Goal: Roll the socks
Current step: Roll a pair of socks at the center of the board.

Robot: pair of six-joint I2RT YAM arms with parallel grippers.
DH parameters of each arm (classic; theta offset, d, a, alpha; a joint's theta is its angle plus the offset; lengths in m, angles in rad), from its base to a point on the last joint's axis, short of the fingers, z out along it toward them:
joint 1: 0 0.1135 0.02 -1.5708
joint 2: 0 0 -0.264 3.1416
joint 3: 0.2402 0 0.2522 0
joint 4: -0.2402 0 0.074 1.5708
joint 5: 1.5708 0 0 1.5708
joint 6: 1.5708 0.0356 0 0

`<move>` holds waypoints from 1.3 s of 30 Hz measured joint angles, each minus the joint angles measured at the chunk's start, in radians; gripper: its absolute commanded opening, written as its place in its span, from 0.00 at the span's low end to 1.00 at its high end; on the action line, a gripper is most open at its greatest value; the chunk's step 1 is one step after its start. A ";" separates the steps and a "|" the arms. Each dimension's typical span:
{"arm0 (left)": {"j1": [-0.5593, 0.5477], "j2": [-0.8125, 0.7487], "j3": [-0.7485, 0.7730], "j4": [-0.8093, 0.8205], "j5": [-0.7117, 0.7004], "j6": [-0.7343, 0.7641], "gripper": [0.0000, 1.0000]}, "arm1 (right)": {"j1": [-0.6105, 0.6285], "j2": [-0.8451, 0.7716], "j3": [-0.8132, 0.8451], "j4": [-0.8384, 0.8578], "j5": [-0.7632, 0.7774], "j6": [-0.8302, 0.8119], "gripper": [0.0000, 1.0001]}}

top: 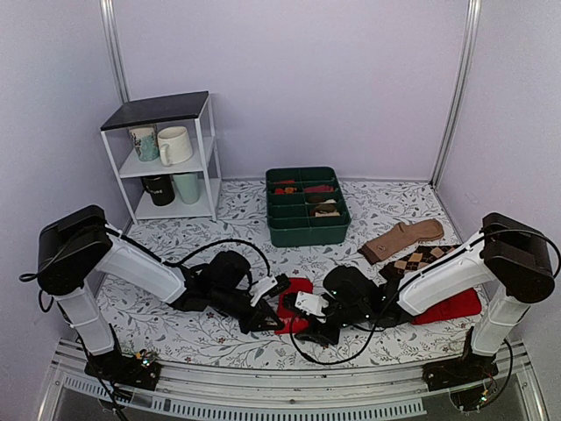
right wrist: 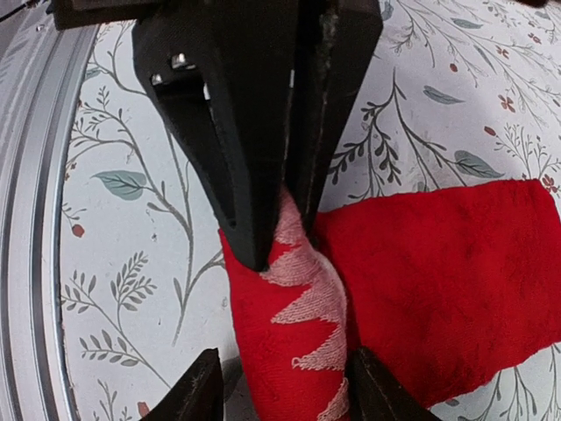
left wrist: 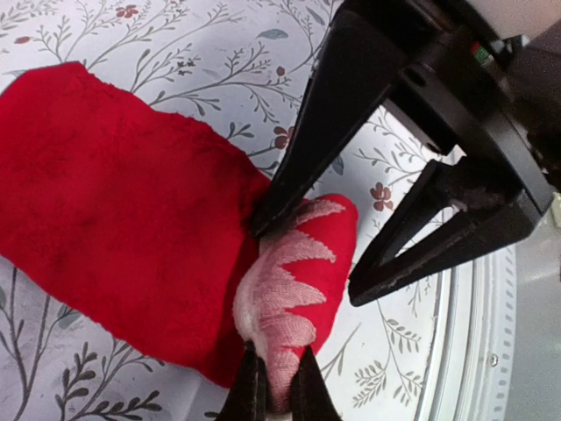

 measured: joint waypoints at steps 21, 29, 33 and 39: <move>0.000 0.001 0.001 0.000 0.002 0.000 0.00 | -0.111 -0.031 -0.148 0.431 -0.280 0.288 0.54; 0.000 0.001 0.001 0.000 0.002 0.000 0.00 | -0.101 -0.017 -0.126 0.343 -0.258 0.283 0.60; 0.000 0.006 0.002 0.006 0.006 0.000 0.00 | -0.097 -0.017 -0.121 0.289 -0.235 0.243 0.60; 0.000 0.006 0.003 0.005 0.007 0.002 0.00 | -0.095 -0.016 -0.077 0.238 -0.201 0.184 0.57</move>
